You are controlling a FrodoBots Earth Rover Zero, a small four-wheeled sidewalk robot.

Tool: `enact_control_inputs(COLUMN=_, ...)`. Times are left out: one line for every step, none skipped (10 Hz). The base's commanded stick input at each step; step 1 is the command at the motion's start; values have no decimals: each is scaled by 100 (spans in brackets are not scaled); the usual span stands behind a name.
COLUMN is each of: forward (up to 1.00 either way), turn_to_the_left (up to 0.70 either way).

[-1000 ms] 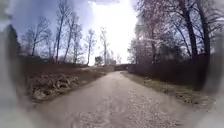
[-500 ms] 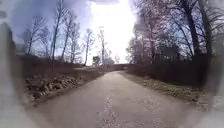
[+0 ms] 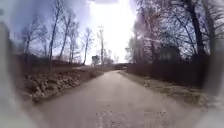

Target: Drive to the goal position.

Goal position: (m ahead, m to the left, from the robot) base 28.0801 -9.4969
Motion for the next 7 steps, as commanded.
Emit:
enact_control_inputs(forward=100, turn_to_the_left=0)
enact_control_inputs(forward=100, turn_to_the_left=0)
enact_control_inputs(forward=100, turn_to_the_left=0)
enact_control_inputs(forward=100, turn_to_the_left=0)
enact_control_inputs(forward=100, turn_to_the_left=0)
enact_control_inputs(forward=100, turn_to_the_left=0)
enact_control_inputs(forward=100, turn_to_the_left=24)
